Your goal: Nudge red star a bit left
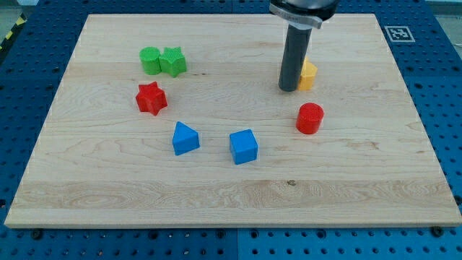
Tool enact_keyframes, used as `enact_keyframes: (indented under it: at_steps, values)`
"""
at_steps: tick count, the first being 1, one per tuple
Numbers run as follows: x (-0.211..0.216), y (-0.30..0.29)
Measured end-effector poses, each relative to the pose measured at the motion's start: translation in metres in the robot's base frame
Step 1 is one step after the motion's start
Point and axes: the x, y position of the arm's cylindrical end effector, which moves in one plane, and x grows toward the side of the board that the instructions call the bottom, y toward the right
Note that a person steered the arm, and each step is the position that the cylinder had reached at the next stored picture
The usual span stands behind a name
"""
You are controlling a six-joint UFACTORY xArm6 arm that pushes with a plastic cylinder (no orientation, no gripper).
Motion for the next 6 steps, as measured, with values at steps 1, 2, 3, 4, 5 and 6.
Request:
enact_keyframes:
  at_steps: [1, 2, 3, 4, 5, 6]
  values:
    - [-0.005, -0.016]
    - [0.012, -0.088]
    - [0.014, -0.150]
    - [0.011, -0.194]
    - [-0.002, -0.226]
    - [0.000, -0.270]
